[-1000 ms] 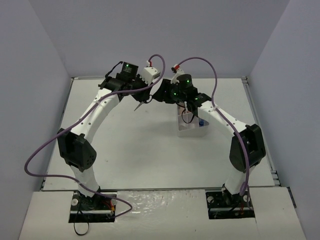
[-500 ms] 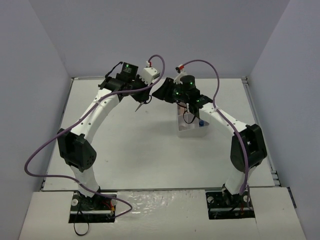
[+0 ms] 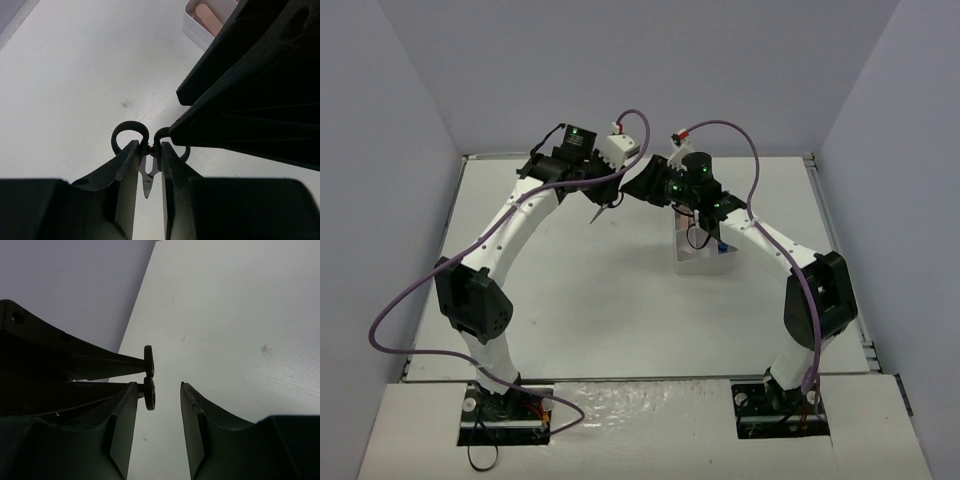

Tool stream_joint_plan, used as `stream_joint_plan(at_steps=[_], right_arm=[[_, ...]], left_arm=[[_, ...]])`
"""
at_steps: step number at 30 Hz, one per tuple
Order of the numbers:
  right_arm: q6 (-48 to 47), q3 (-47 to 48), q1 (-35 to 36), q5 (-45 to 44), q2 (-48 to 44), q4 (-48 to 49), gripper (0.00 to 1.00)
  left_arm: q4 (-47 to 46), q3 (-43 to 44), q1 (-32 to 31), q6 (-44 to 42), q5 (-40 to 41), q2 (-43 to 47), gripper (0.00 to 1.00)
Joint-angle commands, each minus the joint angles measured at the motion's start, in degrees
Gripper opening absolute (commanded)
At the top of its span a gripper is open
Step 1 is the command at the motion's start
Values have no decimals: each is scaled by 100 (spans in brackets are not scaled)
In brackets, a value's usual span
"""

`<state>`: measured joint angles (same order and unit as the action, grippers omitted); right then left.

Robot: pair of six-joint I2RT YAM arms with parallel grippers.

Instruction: Sort the stationery into containers

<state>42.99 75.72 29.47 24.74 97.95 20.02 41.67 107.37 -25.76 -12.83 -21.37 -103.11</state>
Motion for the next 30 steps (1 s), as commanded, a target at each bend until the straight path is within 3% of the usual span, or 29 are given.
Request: stream_joint_plan(at_steps=[1,5,11,17,30], right_arm=[[178,136,85,192,-177,600,35],[97,11,72,169,-322,709,34],[-793,-485,152,-277,-914,954,37],[-1326,-402,313,-165,-671,982,37],[-1184,-16,477,-196,-171,1232,39]], left_arm=[[-150,284,-17,123,-61,265,0],[-118,341,-8,154,71,226,0],[-200,423,1,615,560,169,0],[-173,630,-9,949,581,142,0],[-150,655,-17,1135,367,128,0]])
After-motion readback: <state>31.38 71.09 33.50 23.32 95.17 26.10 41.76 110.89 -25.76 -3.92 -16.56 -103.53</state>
